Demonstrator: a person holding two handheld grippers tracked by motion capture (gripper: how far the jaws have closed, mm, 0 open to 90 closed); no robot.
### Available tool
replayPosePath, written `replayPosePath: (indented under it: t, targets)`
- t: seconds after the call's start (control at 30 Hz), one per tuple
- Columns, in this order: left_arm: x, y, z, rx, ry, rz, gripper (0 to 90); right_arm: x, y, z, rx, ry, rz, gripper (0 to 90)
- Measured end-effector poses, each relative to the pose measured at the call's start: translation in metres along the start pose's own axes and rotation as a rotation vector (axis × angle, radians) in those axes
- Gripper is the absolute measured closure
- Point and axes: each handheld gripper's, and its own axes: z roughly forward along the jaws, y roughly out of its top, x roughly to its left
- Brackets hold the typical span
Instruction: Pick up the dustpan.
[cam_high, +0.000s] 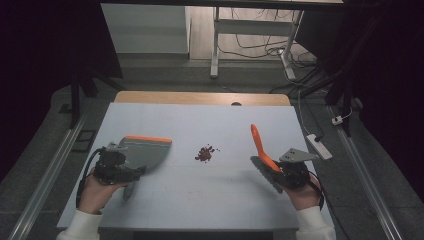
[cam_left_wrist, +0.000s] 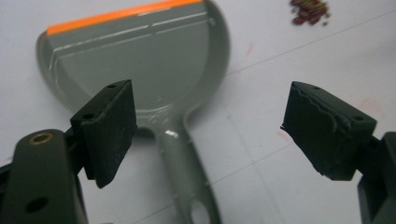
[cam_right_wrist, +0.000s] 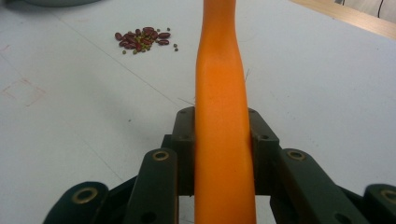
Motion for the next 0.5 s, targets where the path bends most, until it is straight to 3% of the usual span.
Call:
replayPosePath:
  t: [0.23,0.37,0.5]
  targets:
    - [0.012,-0.007,0.013,0.059,0.039,-0.033,17.4,-0.001,-0.001,0.000,-0.001,-0.006,0.003,69.8]
    - [0.016,-0.011,0.024,0.115,0.043,-0.047,16.5,-0.001,-0.001,0.001,-0.002,-0.010,0.000,69.8]
    - [0.018,-0.013,0.030,0.142,0.043,-0.060,15.5,0.000,-0.001,0.001,-0.001,-0.009,-0.002,69.8]
